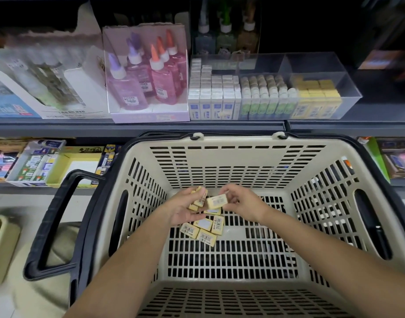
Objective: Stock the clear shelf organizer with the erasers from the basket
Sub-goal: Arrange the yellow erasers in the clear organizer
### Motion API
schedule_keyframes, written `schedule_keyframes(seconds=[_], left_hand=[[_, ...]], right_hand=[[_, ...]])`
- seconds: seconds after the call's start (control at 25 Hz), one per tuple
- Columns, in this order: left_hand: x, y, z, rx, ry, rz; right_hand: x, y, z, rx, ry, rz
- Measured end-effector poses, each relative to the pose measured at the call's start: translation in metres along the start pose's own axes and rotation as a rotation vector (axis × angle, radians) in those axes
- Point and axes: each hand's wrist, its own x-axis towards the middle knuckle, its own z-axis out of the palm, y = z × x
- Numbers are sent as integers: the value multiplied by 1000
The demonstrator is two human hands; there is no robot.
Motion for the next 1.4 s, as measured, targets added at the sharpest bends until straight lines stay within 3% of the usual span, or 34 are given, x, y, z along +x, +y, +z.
schedule_keyframes(seconds=[0.16,0.24,0.4,0.6,0.76,0.88,1.2,1.4], left_hand=[[-3,1,9,92,-179,-71],[-3,2,7,50,-96,-22],[-1,5,-8,-165,151,59],[-2,5,-2,-78,185,51],[-6,11,3,35,157,31],[-12,21,18,174,106,-15],[-32,47,88,-42,-141,106],[-49,65,117,13,-168,230]], right_hand=[[5,-11,8,19,-33,10],[8,-8,9,23,33,94],[14,1,26,-352,49,165],[22,-1,44,-475,38,227],[10,3,25,-444,-17,200],[-7,-5,-4,-270,79,89],[-49,-54,-62,246,292,-72],[-65,-64,-106,168,301,-23]])
